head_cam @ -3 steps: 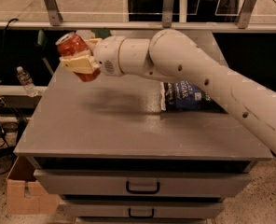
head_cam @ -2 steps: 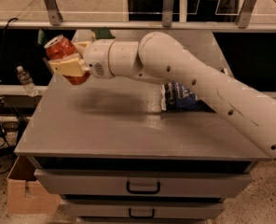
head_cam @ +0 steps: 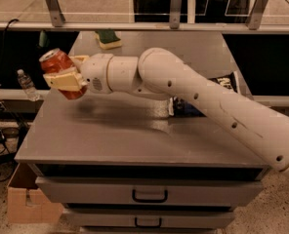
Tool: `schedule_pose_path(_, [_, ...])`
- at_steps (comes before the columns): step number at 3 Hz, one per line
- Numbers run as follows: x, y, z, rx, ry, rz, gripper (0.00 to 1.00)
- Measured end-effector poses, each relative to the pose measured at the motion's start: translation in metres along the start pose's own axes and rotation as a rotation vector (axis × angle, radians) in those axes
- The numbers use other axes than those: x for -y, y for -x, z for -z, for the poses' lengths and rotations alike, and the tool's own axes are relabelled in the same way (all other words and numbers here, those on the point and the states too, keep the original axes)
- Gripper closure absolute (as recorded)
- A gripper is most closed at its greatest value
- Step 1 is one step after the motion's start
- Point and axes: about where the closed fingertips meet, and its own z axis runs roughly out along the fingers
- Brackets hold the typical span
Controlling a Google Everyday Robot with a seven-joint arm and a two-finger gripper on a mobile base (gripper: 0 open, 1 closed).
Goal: Place coke can upright
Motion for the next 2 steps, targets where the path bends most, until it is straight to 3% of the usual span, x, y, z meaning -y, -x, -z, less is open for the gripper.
schedule_pose_path(1, [0.0, -0.008, 0.007, 0.012, -0.015, -0.008, 1.0])
schedule_pose_path(2, [0.003, -0.018, 0.018, 0.01, -0.025, -0.011, 0.82])
